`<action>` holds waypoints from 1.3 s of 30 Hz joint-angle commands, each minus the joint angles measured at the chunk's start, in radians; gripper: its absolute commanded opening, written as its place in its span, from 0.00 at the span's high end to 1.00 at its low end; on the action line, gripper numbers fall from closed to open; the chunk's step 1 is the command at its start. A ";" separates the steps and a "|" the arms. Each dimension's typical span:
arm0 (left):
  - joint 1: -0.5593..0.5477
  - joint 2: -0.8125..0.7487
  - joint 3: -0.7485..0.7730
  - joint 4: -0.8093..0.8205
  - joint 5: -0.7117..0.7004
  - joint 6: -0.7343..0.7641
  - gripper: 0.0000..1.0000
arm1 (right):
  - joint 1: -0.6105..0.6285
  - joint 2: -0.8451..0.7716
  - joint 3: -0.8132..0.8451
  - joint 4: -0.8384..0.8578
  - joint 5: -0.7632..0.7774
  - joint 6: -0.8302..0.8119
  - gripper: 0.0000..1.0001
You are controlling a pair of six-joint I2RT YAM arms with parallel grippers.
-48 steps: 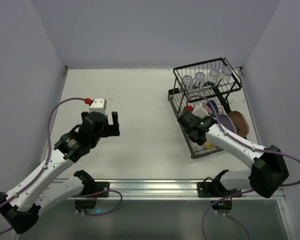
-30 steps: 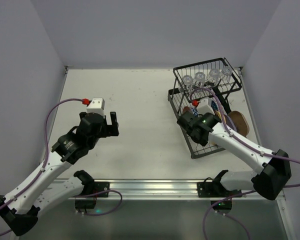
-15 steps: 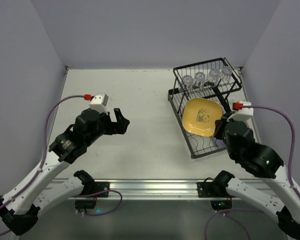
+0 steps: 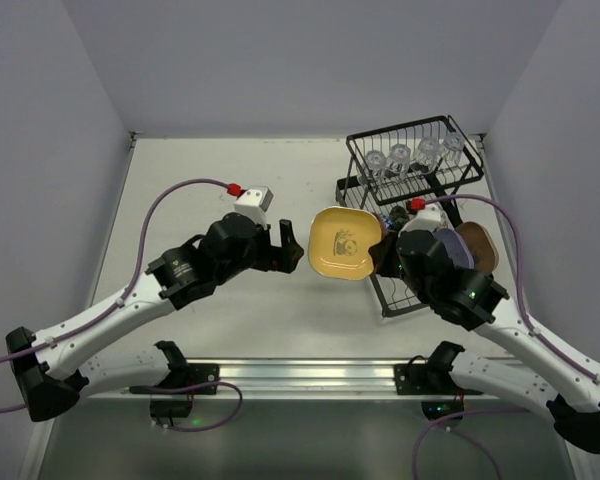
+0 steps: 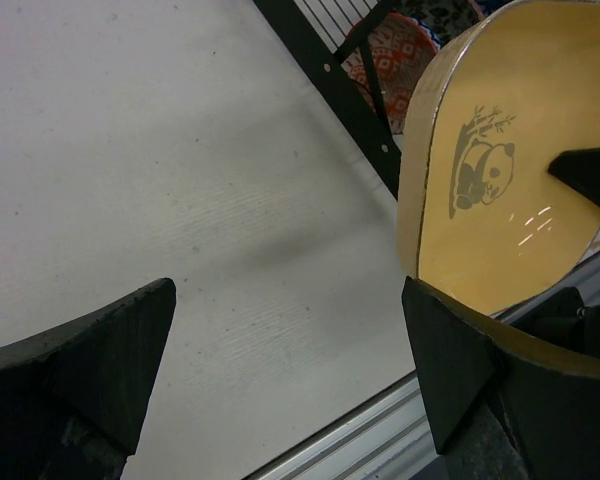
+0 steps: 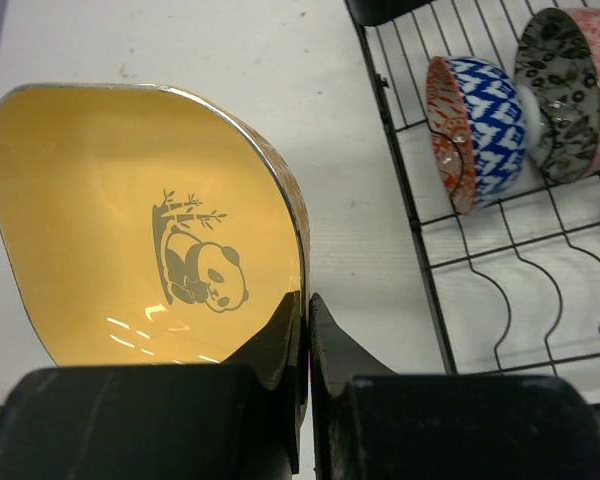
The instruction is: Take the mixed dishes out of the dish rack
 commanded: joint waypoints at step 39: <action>-0.036 0.185 0.084 0.119 -0.194 0.091 0.99 | 0.045 0.069 -0.027 0.278 -0.150 -0.017 1.00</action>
